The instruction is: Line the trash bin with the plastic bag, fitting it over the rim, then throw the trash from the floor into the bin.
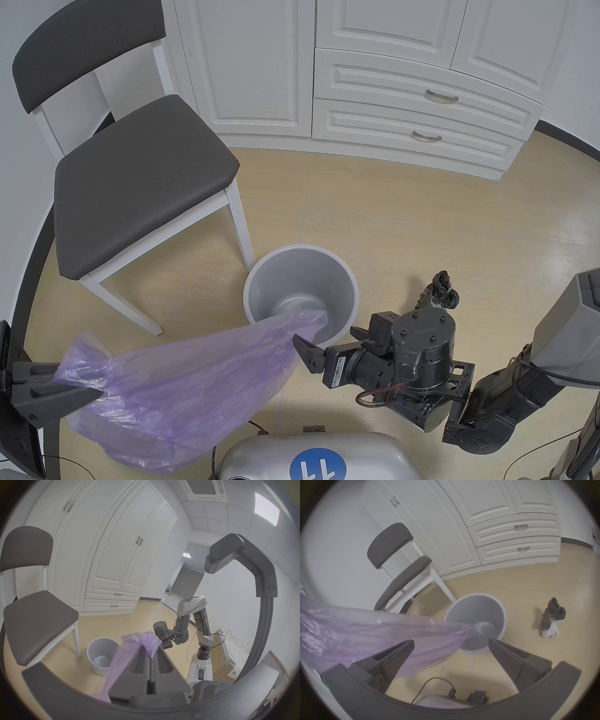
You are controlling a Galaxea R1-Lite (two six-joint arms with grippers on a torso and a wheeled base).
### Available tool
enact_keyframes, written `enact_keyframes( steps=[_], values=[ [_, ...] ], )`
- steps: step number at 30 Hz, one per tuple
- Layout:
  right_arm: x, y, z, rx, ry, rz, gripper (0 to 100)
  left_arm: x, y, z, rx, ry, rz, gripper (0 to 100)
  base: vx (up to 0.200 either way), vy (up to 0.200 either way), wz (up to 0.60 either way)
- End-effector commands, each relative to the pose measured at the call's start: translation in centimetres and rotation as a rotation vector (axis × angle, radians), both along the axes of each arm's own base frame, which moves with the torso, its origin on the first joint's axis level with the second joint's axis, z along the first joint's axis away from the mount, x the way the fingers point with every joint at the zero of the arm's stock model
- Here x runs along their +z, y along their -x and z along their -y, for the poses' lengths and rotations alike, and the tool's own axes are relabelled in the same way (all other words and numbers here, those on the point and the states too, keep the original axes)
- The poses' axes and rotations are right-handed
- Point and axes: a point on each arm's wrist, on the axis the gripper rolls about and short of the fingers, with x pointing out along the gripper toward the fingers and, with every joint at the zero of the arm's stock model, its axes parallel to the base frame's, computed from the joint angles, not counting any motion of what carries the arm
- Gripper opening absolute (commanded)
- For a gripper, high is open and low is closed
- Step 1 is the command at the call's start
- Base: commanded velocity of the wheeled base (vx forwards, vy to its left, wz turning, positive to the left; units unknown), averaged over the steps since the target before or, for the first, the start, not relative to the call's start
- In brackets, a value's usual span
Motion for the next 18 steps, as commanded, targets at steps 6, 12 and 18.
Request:
enact_keyframes(
  steps=[6,12,18],
  values=[
    [-0.3,2.0,-0.5,0.088,0.007,-0.034,100,0.2,0.1,-0.1,0.001,0.01,0.004,0,0.0,0.0,0.0],
    [0.8,2.0,0.3,0.077,-0.012,-0.017,100,0.3,0.3,-0.3,-0.001,0.019,0.013,0,0.0,0.0,0.0],
    [0.9,0.9,0.7,0.044,-0.021,-0.008,100,0.2,0.3,-0.3,-0.004,0.019,0.013,0,0.0,0.0,0.0]
  ],
)
